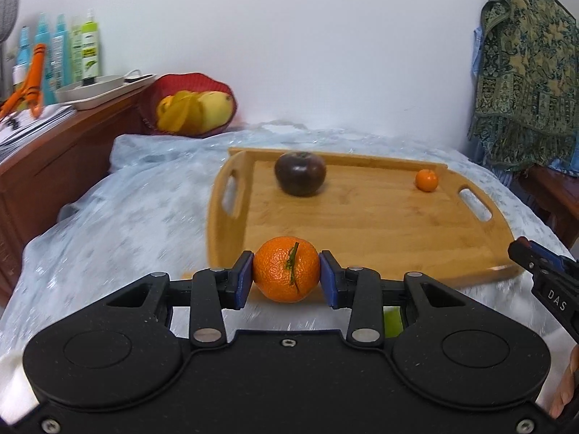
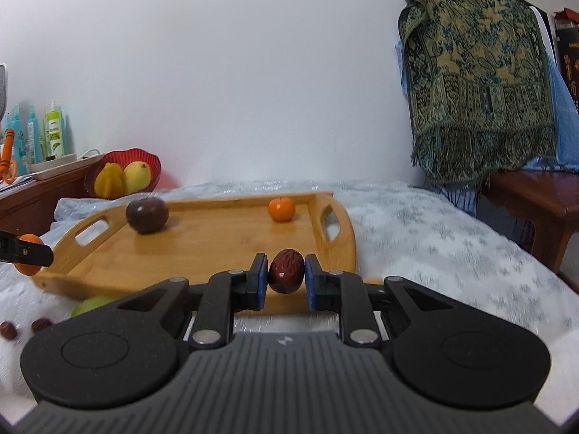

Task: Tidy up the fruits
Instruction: 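Carry the tangerine and red date over the bamboo tray with both grippers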

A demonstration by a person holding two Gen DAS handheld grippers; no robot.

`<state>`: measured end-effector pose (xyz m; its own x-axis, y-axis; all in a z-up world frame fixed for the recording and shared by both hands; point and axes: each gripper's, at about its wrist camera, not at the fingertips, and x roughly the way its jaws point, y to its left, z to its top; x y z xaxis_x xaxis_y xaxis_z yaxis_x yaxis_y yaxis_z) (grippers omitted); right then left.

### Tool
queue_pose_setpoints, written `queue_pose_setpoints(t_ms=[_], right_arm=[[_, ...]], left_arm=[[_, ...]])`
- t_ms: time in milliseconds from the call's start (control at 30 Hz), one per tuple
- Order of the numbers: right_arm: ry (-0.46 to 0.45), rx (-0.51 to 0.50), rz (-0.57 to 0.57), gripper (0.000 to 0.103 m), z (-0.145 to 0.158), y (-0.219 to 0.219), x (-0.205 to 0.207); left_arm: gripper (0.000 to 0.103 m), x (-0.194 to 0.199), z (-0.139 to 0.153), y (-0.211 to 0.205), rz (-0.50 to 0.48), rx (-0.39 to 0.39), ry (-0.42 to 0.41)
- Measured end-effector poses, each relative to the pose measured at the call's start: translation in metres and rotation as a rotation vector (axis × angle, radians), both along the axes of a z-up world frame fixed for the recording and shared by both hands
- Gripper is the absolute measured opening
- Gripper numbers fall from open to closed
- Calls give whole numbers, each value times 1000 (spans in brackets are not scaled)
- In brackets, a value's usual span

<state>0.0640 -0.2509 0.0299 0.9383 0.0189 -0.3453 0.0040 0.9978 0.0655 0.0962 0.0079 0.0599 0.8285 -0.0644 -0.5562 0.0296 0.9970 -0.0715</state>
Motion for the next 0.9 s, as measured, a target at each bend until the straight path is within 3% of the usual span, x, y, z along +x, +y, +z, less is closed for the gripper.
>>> queue_pose_setpoints(t_ms=[200, 533, 700, 900], right_arm=[[-7, -5, 14, 25, 5, 2, 33], [80, 75, -4, 25, 3, -4, 109], [142, 99, -21, 25, -5, -2, 138], [189, 60, 5, 25, -8, 6, 152]], left_arm=[[36, 48, -5, -8, -7, 17, -13], [36, 127, -15, -6, 0, -18, 53], [36, 150, -22, -8, -2, 6, 77], [37, 163, -28, -3, 1, -18, 110]])
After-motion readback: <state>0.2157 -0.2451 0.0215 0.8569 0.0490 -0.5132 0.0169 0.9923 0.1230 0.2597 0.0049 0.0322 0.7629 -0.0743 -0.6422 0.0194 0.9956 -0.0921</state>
